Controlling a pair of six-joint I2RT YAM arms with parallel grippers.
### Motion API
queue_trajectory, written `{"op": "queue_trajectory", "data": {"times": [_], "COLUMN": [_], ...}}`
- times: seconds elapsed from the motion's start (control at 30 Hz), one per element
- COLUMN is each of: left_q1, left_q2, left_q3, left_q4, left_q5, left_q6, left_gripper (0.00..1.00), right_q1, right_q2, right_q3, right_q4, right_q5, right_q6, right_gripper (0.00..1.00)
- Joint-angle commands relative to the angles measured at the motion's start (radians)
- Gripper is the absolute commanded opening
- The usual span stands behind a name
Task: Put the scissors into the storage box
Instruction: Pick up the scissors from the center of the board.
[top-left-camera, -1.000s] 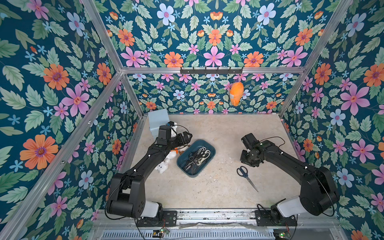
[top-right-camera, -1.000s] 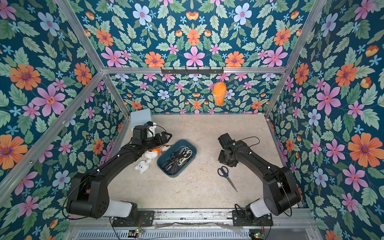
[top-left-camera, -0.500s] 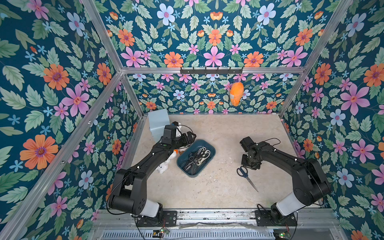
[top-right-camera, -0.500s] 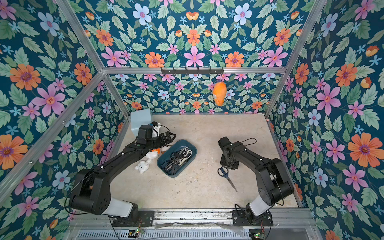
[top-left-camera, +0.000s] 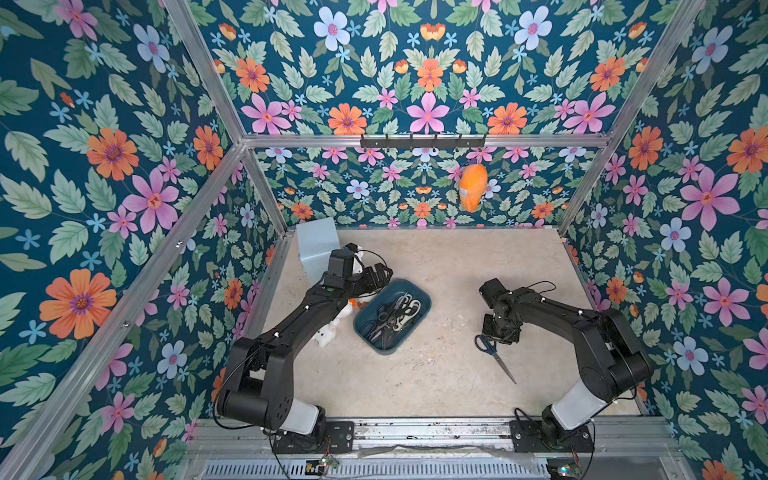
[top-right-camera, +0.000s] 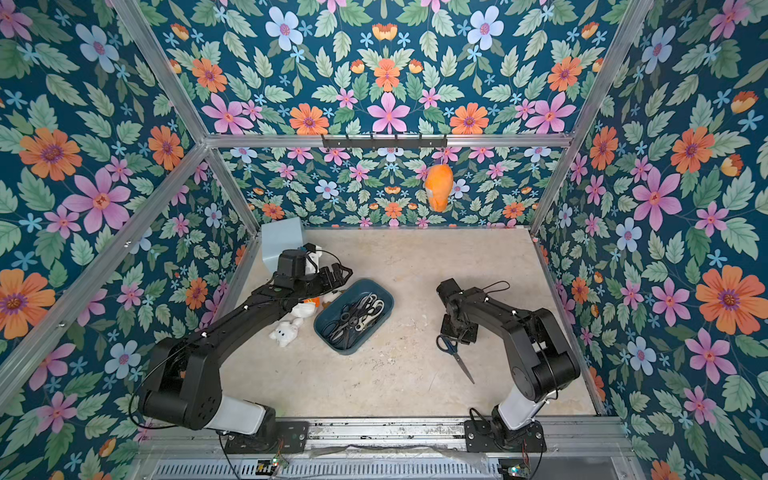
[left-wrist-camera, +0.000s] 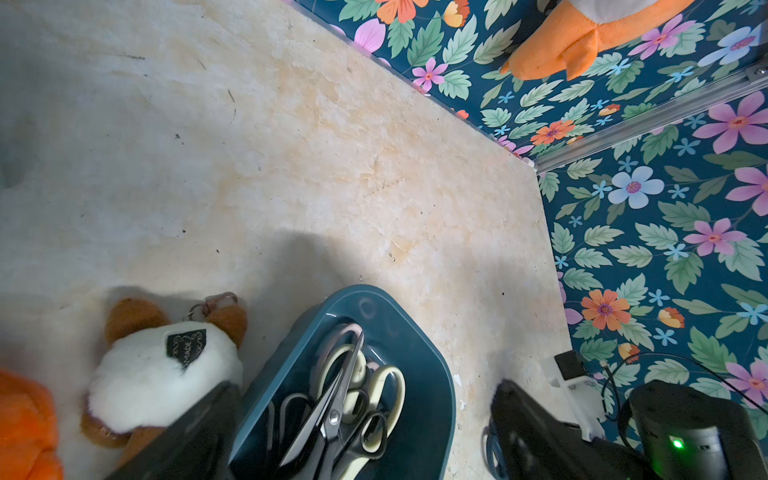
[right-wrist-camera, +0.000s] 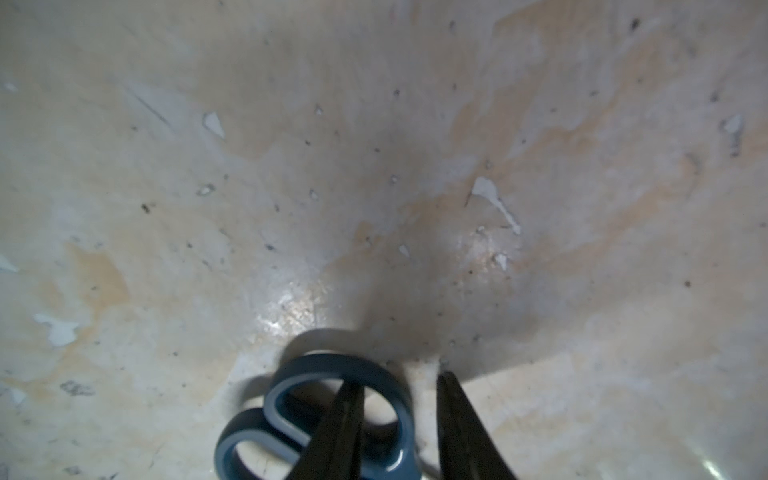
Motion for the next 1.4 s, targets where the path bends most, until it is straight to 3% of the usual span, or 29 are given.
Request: {"op": "queue_trajectory", "data": {"times": [0.0,0.27,0.4,0.7,0.97,1.37], "left_q1": [-0.001,0.0,0.0,0.0,0.001,0.011], "left_q2": [-0.006,-0.016,-0.027,-0.045,-0.034,0.025], "left_q3": [0.001,-0.004,-0.011,-0.024,-0.022,0.016], "left_q4": [0.006,0.005,0.007,0.006,0.016,0.011], "left_q5": [-0.011,-0.018,-0.028,-0.036,-0.049,-0.137], "left_q6": [0.007,0.005,0.004,0.01,0.012,0.123], "left_gripper": [0.99,0.99,0.99,0.99,0.99,0.99], "right_q1": [-0.005,-0.004,-0.004,-0.005,-0.004,-0.005], "right_q2": [0.045,0.1,0.124,0.139,0.115,-0.034], "right_q3": [-0.035,-0.047,-0.032,-0.014,0.04,0.195], "right_q4": [0.063,0.096,0.092,0.084,0.054,-0.106], "right_q5": [-0.029,-0.056,-0.059,-0.03,-0.056,-0.132], "right_q6": [0.006,0.003,-0.008,-0.077,-0.105,0.022], "right_gripper": [0.31,0.2,0.1,0.0,0.0,0.0]}}
